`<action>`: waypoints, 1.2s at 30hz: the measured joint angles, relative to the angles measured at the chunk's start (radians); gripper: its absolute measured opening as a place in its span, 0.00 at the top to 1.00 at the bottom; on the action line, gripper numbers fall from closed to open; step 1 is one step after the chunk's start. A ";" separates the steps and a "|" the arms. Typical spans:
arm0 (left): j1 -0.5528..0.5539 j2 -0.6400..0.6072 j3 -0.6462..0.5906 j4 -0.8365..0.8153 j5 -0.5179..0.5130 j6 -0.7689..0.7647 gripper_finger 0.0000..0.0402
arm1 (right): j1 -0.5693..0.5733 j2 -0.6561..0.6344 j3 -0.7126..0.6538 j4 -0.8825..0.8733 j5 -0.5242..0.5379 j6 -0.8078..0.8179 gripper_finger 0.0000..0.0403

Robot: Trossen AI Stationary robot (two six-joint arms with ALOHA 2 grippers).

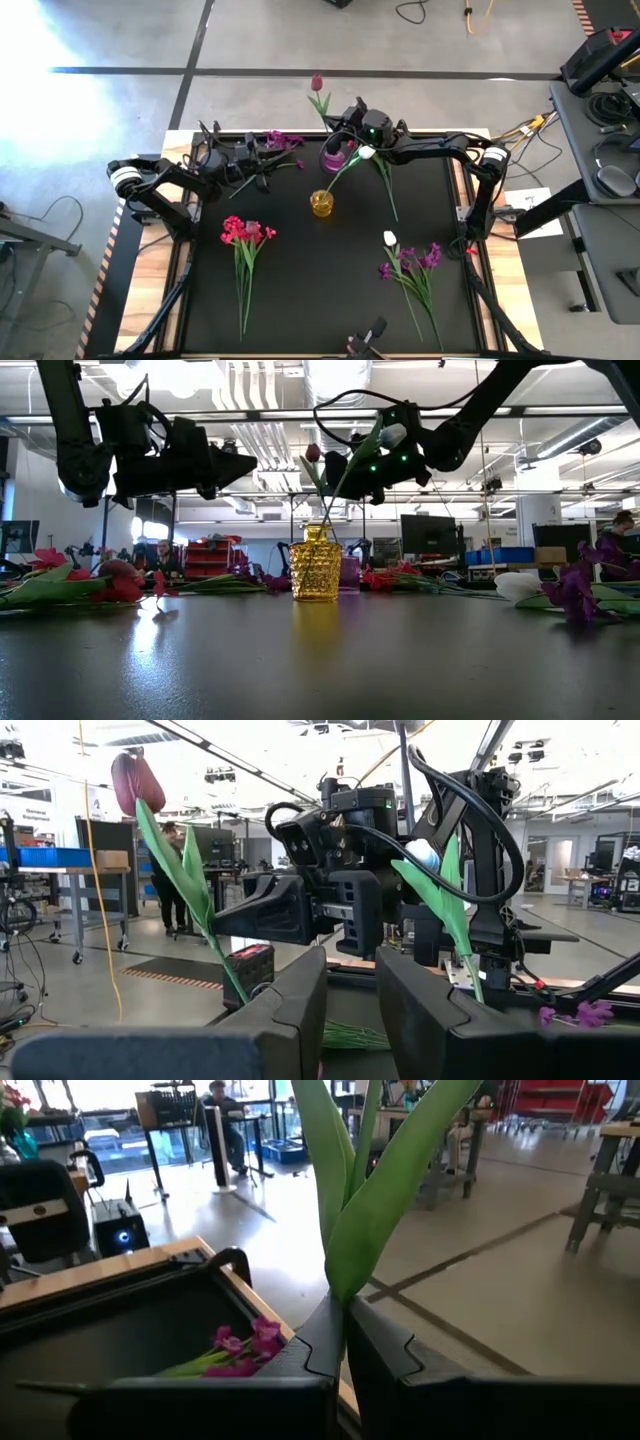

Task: Sort flowers into vase by color
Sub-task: Put the top red tulip into the violet vase, then put the bottom purple flowers into the violet vase

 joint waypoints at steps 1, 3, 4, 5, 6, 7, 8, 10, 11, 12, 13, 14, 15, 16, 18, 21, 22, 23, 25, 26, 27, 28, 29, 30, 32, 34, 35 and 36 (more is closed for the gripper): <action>0.000 0.000 0.000 0.000 0.000 0.000 0.81 | 0.000 0.000 0.000 -0.006 0.000 0.000 0.98; 0.000 0.000 0.000 0.000 0.000 0.000 0.81 | 0.000 0.000 0.000 -0.011 0.000 0.000 0.98; 0.000 0.000 0.000 0.000 0.000 0.000 0.81 | 0.000 0.000 0.000 -0.011 0.000 0.000 0.98; 0.000 0.000 0.000 0.000 0.000 0.000 0.81 | 0.000 0.000 0.000 -0.011 0.000 0.000 0.97; 0.000 0.000 0.000 0.000 0.000 0.000 0.81 | 0.001 0.000 0.000 -0.011 0.000 0.000 0.97; 0.000 0.000 0.000 0.000 0.000 0.000 0.81 | 0.001 0.000 0.000 -0.011 0.000 0.000 0.96; 0.000 0.000 0.000 0.000 0.000 0.000 0.81 | 0.002 0.000 0.000 -0.011 0.000 0.001 0.96; 0.000 0.000 0.000 0.000 0.000 0.000 0.81 | 0.002 0.000 0.000 -0.011 0.000 0.000 0.93; 0.000 0.000 0.000 0.000 0.000 0.000 0.81 | 0.002 0.000 0.000 -0.011 0.000 0.000 0.91; 0.000 0.000 0.000 0.000 0.000 0.000 0.81 | 0.002 0.000 0.000 -0.011 0.000 0.000 0.90; 0.000 0.000 0.000 0.000 0.000 0.000 0.81 | 0.002 0.000 0.000 -0.011 0.000 0.000 0.88; 0.000 0.000 0.000 0.000 0.000 0.000 0.81 | 0.002 0.000 0.000 -0.011 0.000 0.000 0.85; 0.000 0.000 0.000 0.000 0.000 0.000 0.81 | 0.002 0.000 0.000 -0.011 0.000 0.000 0.83; 0.000 0.000 0.000 0.000 0.000 0.000 0.81 | 0.002 0.000 0.000 -0.011 0.000 0.000 0.80; 0.000 0.000 0.000 0.000 0.000 0.000 0.81 | 0.002 0.000 0.000 -0.011 0.000 -0.001 0.75; 0.000 0.000 0.000 0.000 0.000 0.000 0.81 | 0.002 -0.001 0.000 -0.011 0.000 -0.001 0.69; 0.000 0.000 0.000 0.000 0.000 0.000 0.81 | 0.002 -0.002 0.000 -0.011 0.000 -0.003 0.67; 0.000 0.000 0.000 -0.001 0.000 0.000 0.81 | 0.002 -0.003 0.000 -0.011 0.000 -0.006 0.66; 0.000 0.000 0.000 -0.001 0.000 0.000 0.81 | 0.003 -0.008 0.000 -0.012 0.000 -0.018 0.63; 0.000 0.000 0.000 -0.001 0.000 0.000 0.81 | 0.005 -0.010 0.000 -0.010 0.000 -0.024 0.62; 0.000 0.000 0.000 -0.002 0.000 0.001 0.81 | 0.006 -0.012 0.000 -0.010 0.000 -0.031 0.61; 0.000 0.000 0.000 -0.003 0.000 0.005 0.81 | 0.007 -0.016 0.000 -0.013 0.000 -0.038 0.61; 0.000 0.000 0.000 -0.004 0.000 0.009 0.81 | 0.008 -0.019 0.000 -0.016 0.000 -0.040 0.60; 0.000 0.000 0.000 -0.006 0.000 0.013 0.81 | 0.009 -0.022 0.000 -0.021 0.000 -0.046 0.60; 0.000 0.000 0.000 -0.014 0.000 0.017 0.81 | 0.009 -0.035 0.000 -0.042 0.000 -0.052 0.59; 0.000 0.000 0.000 -0.015 -0.001 0.018 0.81 | 0.009 -0.051 0.000 -0.067 0.000 -0.055 0.59; 0.000 0.000 0.000 -0.015 0.000 0.019 0.81 | 0.009 -0.060 0.000 -0.082 0.000 -0.056 0.59; 0.000 0.000 0.000 -0.015 -0.001 0.019 0.81 | 0.009 -0.070 0.000 -0.097 0.000 -0.065 0.59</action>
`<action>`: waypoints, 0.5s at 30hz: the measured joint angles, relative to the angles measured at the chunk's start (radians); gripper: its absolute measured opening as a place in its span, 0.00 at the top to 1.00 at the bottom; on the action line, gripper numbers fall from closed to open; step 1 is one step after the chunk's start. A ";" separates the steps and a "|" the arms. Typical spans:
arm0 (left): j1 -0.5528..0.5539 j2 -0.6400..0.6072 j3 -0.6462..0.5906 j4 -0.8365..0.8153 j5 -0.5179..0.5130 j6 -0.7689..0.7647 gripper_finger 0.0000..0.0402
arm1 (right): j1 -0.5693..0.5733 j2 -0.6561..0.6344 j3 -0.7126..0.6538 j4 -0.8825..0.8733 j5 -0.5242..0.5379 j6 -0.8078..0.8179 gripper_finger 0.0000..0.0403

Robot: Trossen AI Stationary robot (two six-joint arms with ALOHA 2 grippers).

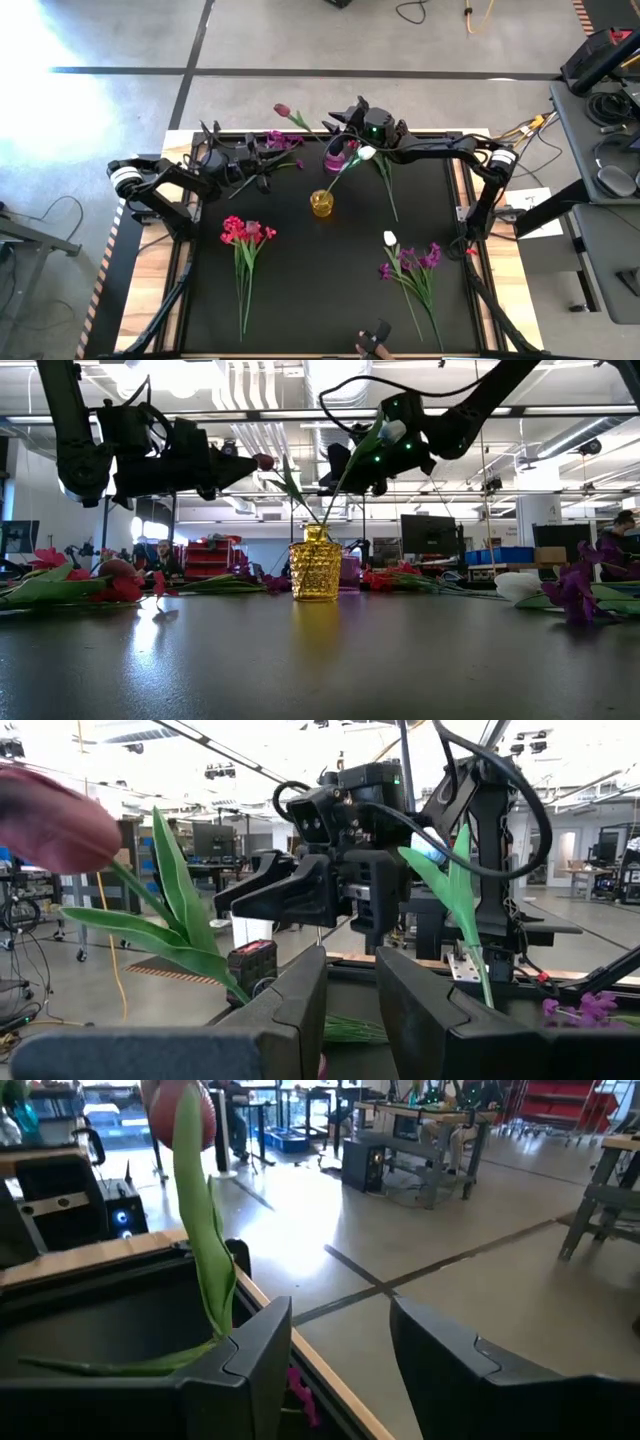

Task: Sort flowers into vase by color
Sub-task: Put the bottom purple flowers into the violet vase

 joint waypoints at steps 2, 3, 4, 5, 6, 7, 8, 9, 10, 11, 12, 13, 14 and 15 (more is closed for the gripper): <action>0.000 0.000 0.000 0.000 0.000 0.000 0.81 | 0.000 -0.020 0.000 -0.032 0.004 -0.017 0.59; 0.000 0.000 0.000 0.000 0.000 0.000 0.81 | 0.000 -0.031 0.000 -0.049 0.006 -0.026 0.59; 0.000 0.000 0.000 0.000 0.000 0.000 0.81 | 0.000 -0.045 0.000 -0.071 0.015 -0.031 0.59; 0.000 0.000 0.000 0.000 0.000 0.000 0.81 | 0.000 -0.060 0.000 -0.098 0.030 -0.040 0.60; 0.000 0.000 0.000 0.000 0.000 0.000 0.81 | 0.000 -0.076 0.000 -0.125 0.049 -0.056 0.60; 0.000 0.000 0.000 0.000 0.000 0.000 0.81 | 0.000 -0.093 0.000 -0.156 0.067 -0.066 0.61; 0.000 0.000 0.000 0.000 0.000 0.000 0.81 | 0.000 -0.111 0.000 -0.189 0.084 -0.077 0.61; 0.000 0.000 0.000 0.000 0.000 0.000 0.81 | 0.000 -0.132 -0.001 -0.220 0.099 -0.086 0.62; 0.000 0.000 0.000 0.000 0.000 0.000 0.81 | 0.000 -0.152 -0.001 -0.250 0.111 -0.097 0.63; 0.000 0.000 0.000 0.000 0.000 0.000 0.81 | 0.000 -0.174 -0.002 -0.280 0.122 -0.110 0.64; 0.000 0.000 0.000 0.000 0.000 0.000 0.81 | 0.000 -0.200 -0.002 -0.318 0.135 -0.116 0.65; 0.000 0.000 0.000 0.000 0.000 0.000 0.81 | 0.000 -0.225 -0.003 -0.357 0.147 -0.125 0.67; 0.000 0.000 0.000 -0.001 0.000 0.000 0.81 | 0.000 -0.251 -0.005 -0.398 0.156 -0.133 0.68; 0.000 0.000 0.000 -0.001 0.000 0.000 0.81 | -0.001 -0.278 -0.009 -0.444 0.158 -0.137 0.71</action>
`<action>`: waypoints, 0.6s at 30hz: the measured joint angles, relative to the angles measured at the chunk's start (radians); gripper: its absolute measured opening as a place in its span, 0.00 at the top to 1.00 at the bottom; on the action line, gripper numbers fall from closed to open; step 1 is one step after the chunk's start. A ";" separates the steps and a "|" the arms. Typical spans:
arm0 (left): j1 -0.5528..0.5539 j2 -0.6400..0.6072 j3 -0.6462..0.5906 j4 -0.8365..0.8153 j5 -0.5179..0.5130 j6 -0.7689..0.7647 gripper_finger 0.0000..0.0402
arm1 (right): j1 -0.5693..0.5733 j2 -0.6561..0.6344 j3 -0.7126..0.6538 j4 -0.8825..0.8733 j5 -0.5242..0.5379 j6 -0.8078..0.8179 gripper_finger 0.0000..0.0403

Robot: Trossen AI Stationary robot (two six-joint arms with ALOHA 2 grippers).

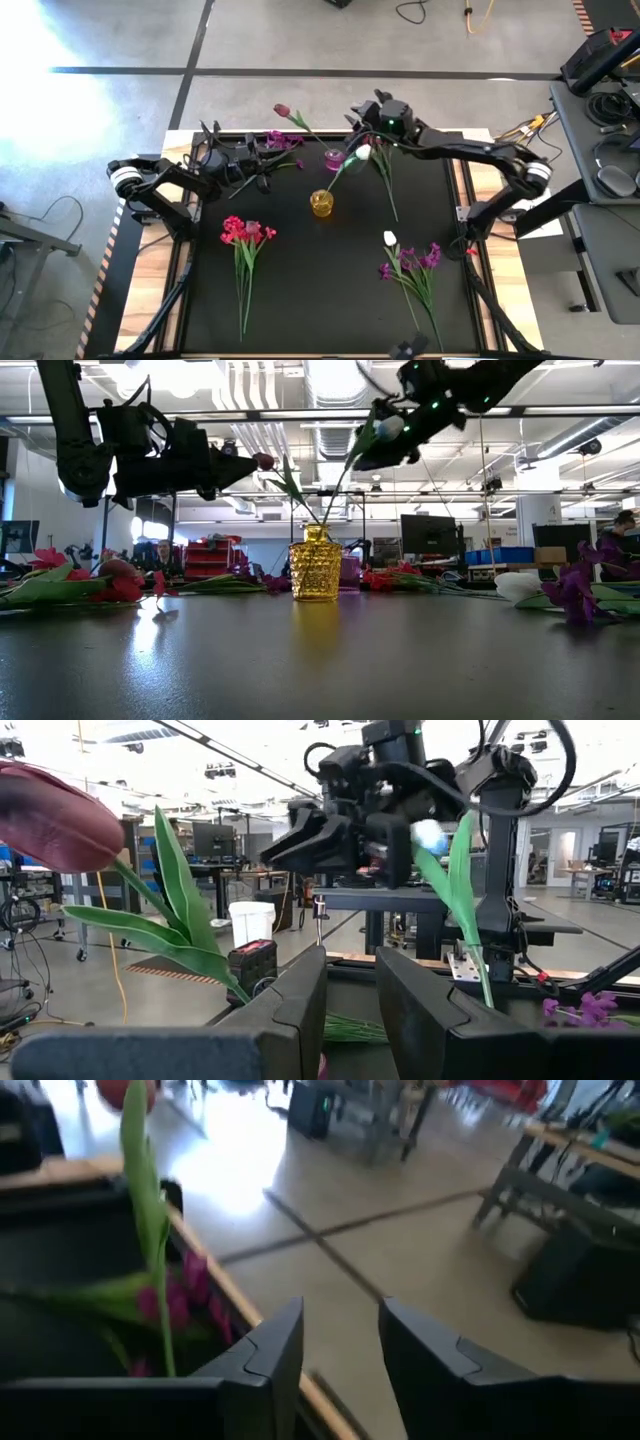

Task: Sort flowers into vase by color
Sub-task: Put the bottom purple flowers into the violet vase

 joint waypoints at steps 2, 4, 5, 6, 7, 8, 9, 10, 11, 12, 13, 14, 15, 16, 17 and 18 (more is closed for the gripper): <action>0.000 0.000 0.000 0.000 0.000 0.000 0.81 | -0.004 -0.048 -0.021 -0.076 0.001 0.003 0.76; 0.000 0.000 0.000 0.000 0.000 0.000 0.81 | -0.006 -0.095 -0.074 -0.091 0.003 0.026 0.84; 0.000 0.000 0.000 0.000 0.000 0.000 0.81 | -0.006 -0.118 -0.108 -0.089 0.004 0.036 0.88; 0.000 0.000 0.000 0.000 0.000 0.000 0.81 | -0.006 -0.140 -0.144 -0.083 0.014 0.052 0.92; 0.000 0.000 0.000 0.000 0.000 0.000 0.81 | -0.006 -0.161 -0.183 -0.072 0.029 0.065 0.95; 0.000 0.000 0.000 0.000 0.000 0.000 0.81 | -0.006 -0.181 -0.220 -0.055 0.044 0.086 0.96; 0.000 0.000 0.000 0.000 0.000 0.000 0.81 | -0.005 -0.201 -0.259 -0.038 0.051 0.115 0.96; 0.000 0.000 0.000 0.000 0.000 0.000 0.81 | -0.002 -0.218 -0.298 -0.024 0.053 0.139 0.97; 0.000 0.000 0.000 0.000 0.000 0.000 0.81 | 0.002 -0.233 -0.332 -0.012 0.054 0.166 0.97; 0.000 0.000 0.000 0.000 0.000 0.000 0.81 | 0.009 -0.246 -0.360 -0.008 0.055 0.190 0.97; 0.000 0.000 0.000 0.000 0.000 0.000 0.81 | 0.017 -0.259 -0.387 -0.010 0.054 0.216 0.97; 0.000 0.000 0.000 -0.001 0.000 0.000 0.81 | 0.025 -0.273 -0.411 -0.017 0.053 0.243 0.97; 0.000 0.000 0.000 -0.003 0.000 0.003 0.81 | 0.035 -0.288 -0.430 -0.026 0.052 0.267 0.97; 0.000 0.000 0.000 -0.006 0.000 0.007 0.81 | 0.044 -0.303 -0.446 -0.040 0.052 0.289 0.97; 0.000 0.000 0.000 -0.009 0.000 0.007 0.81 | 0.055 -0.318 -0.457 -0.064 0.053 0.307 0.97; 0.000 0.000 0.000 -0.009 0.000 0.008 0.81 | 0.065 -0.334 -0.462 -0.098 0.054 0.327 0.97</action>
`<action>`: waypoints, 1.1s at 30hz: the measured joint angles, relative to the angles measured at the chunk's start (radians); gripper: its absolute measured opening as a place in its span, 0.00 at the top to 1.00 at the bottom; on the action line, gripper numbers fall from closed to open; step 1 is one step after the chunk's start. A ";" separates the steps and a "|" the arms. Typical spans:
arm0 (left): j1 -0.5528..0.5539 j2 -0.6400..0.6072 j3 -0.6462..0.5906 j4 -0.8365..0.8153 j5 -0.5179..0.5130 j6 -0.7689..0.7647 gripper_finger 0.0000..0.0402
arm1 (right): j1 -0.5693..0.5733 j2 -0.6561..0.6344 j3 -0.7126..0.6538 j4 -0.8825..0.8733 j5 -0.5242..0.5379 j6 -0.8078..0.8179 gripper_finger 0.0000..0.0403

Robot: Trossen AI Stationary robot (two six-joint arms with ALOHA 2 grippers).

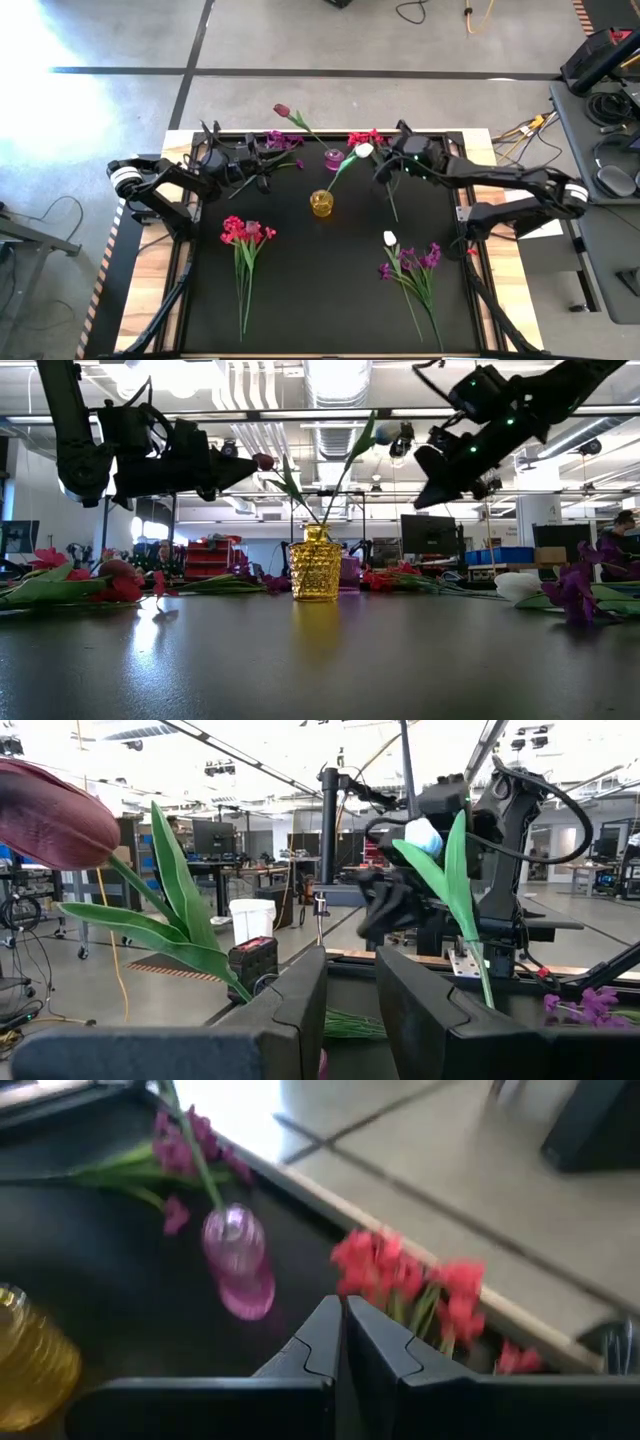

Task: Sort flowers into vase by color
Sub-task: Put the bottom purple flowers into the violet vase

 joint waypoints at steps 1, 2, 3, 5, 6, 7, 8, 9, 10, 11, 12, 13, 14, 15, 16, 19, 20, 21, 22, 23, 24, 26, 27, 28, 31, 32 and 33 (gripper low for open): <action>0.000 0.000 0.000 -0.001 0.000 0.000 0.81 | 0.010 -0.016 0.000 -0.047 0.003 0.024 0.97; 0.000 0.000 0.000 -0.001 0.000 0.000 0.81 | 0.022 -0.033 0.000 -0.094 0.016 0.046 0.97; 0.000 0.000 0.000 -0.003 0.000 0.000 0.81 | 0.033 -0.050 0.001 -0.148 0.033 0.070 0.97; 0.000 0.000 0.000 -0.004 0.000 0.000 0.81 | 0.050 -0.077 0.012 -0.267 0.073 0.130 0.97; 0.000 0.000 0.000 -0.004 0.000 0.000 0.81 | 0.053 -0.087 0.016 -0.320 0.084 0.166 0.97; 0.000 0.000 0.000 -0.004 0.000 0.000 0.81 | 0.056 -0.096 0.019 -0.367 0.093 0.202 0.97; 0.000 0.000 0.000 -0.005 0.000 0.000 0.81 | 0.056 -0.102 0.022 -0.408 0.097 0.231 0.97; 0.000 0.000 0.000 -0.005 0.000 0.000 0.81 | 0.056 -0.103 0.024 -0.437 0.097 0.251 0.97; 0.000 0.000 0.000 -0.005 0.000 0.000 0.81 | 0.056 -0.103 0.024 -0.464 0.097 0.259 0.97; 0.000 0.000 0.000 -0.006 0.000 0.000 0.81 | 0.056 -0.100 0.024 -0.486 0.095 0.274 0.96; 0.000 0.000 0.000 -0.007 0.000 0.000 0.81 | 0.056 -0.094 0.024 -0.498 0.092 0.287 0.95; 0.000 0.000 0.000 -0.008 0.000 0.000 0.81 | 0.056 -0.085 0.024 -0.506 0.081 0.304 0.93; 0.000 0.000 0.000 -0.008 0.000 0.000 0.81 | 0.056 -0.074 0.024 -0.515 0.063 0.315 0.91; 0.000 0.000 0.000 -0.008 0.000 0.000 0.81 | 0.056 -0.061 0.024 -0.521 0.042 0.329 0.88; 0.000 0.000 0.000 -0.012 0.000 0.000 0.81 | 0.056 -0.047 0.024 -0.520 0.020 0.341 0.84; 0.000 0.000 0.000 -0.015 0.000 0.002 0.81 | 0.056 0.000 0.025 -0.514 -0.007 0.390 0.72; 0.000 0.000 0.000 -0.015 0.000 0.004 0.81 | 0.056 0.017 0.027 -0.515 -0.007 0.404 0.68; 0.000 0.000 0.000 -0.018 0.000 0.005 0.81 | 0.055 0.035 0.031 -0.515 -0.004 0.414 0.63; 0.000 0.000 0.000 -0.020 0.000 0.005 0.81 | 0.055 0.052 0.037 -0.514 -0.002 0.424 0.59; 0.000 0.000 0.000 -0.021 0.000 0.005 0.81 | 0.055 0.069 0.044 -0.514 -0.002 0.428 0.55; 0.000 0.000 0.000 -0.021 0.000 0.005 0.81 | 0.055 0.087 0.054 -0.514 -0.003 0.428 0.51; 0.000 0.000 0.000 -0.021 0.000 0.005 0.81 | 0.055 0.121 0.077 -0.517 -0.009 0.420 0.44; 0.000 0.000 0.000 -0.021 0.001 0.005 0.81 | 0.055 0.133 0.093 -0.524 -0.026 0.411 0.42; 0.000 0.000 0.000 -0.021 0.000 0.005 0.81 | 0.055 0.141 0.110 -0.536 -0.060 0.404 0.39; 0.000 0.000 0.000 -0.021 0.000 0.005 0.81 | 0.076 0.150 0.166 -0.617 -0.182 0.415 0.35; 0.000 0.000 0.000 -0.021 0.000 0.007 0.81 | 0.093 0.149 0.186 -0.657 -0.208 0.429 0.35; 0.000 0.000 0.000 -0.021 0.000 0.010 0.81 | 0.113 0.147 0.208 -0.703 -0.227 0.442 0.35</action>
